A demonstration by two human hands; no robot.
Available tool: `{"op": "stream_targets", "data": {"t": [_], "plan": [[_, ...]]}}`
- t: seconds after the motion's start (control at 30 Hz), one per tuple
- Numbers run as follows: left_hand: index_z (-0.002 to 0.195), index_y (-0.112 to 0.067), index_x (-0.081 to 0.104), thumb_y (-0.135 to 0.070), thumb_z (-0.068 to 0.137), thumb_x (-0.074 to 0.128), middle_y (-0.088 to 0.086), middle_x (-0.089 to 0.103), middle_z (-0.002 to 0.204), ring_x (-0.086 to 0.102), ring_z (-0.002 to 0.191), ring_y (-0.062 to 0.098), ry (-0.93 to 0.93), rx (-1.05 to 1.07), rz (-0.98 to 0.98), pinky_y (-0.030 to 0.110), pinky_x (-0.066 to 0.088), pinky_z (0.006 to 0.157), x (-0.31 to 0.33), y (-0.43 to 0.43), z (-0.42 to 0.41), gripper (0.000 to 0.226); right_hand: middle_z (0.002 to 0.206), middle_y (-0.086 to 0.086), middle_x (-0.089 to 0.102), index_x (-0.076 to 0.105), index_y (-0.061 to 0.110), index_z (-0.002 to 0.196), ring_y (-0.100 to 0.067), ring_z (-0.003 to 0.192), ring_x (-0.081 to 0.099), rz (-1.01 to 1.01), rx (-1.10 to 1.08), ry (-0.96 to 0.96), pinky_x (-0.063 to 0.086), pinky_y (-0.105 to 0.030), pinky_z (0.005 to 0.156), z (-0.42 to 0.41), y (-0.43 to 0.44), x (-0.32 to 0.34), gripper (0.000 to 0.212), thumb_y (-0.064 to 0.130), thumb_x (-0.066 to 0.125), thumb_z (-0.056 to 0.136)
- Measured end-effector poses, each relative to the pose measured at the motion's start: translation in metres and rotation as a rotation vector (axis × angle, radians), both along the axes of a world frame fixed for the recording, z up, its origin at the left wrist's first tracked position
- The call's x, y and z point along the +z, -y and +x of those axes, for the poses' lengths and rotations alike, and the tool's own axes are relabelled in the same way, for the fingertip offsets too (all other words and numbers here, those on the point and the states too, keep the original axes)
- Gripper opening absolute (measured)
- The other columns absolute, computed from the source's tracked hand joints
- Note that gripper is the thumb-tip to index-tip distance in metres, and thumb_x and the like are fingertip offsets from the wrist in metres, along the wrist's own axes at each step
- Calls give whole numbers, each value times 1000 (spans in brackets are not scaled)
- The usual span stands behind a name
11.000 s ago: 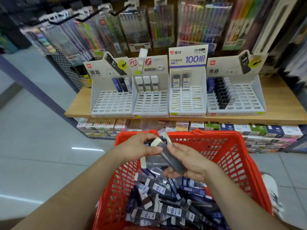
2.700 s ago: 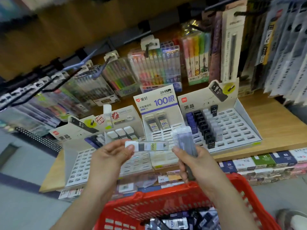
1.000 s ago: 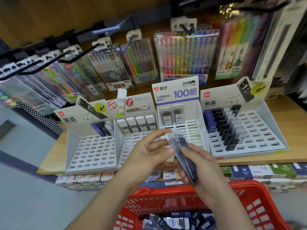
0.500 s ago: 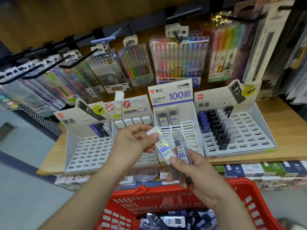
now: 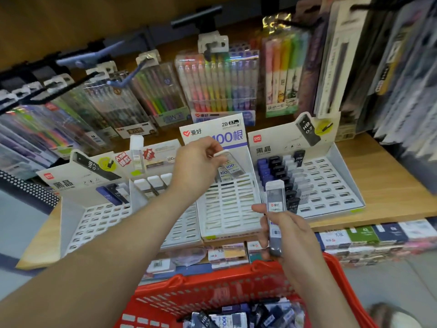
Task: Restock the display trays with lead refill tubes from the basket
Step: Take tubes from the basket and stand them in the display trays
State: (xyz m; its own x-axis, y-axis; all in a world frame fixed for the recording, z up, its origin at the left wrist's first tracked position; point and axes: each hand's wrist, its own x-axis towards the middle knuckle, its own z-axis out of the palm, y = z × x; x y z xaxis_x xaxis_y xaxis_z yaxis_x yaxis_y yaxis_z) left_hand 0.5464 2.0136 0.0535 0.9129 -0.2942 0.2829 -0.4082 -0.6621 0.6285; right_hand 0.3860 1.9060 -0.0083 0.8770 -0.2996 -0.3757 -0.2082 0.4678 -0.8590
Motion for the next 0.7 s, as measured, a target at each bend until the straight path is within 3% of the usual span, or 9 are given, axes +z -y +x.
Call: {"op": "stream_targets", "data": {"t": [0.23,0.4,0.53,0.7], "plan": [[81,-24,61,-18,83,72,-5,66,83,62,82,15,33,-52,125,32,52,79,-10,12,3,13,63,-20,49,70,6,89,-18,44,44,-39,36,-21,41,-25,43,-6,6,3,28,12,44,98],[91,-20,67,-20,84,71,-7,64,86,59,85,14,46,-94,155,26,48,81,-7,19,6,9,58,-13,55,69,1,92,-19,46,45,-33,25,-52,42,-26,44,-9,9,3,27,13,45,98],[94,-19,69,-20,83,72,-5,63,83,57,82,16,69,-94,177,27,47,80,-5,24,8,11,55,-11,53,74,14,96,-17,45,48,1,11,-66,45,-30,49,-10,8,5,27,14,47,98],[105,-16,71,-18,85,70,4,70,108,61,103,20,52,-116,218,33,48,95,-1,22,8,21,56,-15,54,73,25,104,-18,45,50,29,7,-61,46,-35,54,-9,9,5,33,13,43,98]]}}
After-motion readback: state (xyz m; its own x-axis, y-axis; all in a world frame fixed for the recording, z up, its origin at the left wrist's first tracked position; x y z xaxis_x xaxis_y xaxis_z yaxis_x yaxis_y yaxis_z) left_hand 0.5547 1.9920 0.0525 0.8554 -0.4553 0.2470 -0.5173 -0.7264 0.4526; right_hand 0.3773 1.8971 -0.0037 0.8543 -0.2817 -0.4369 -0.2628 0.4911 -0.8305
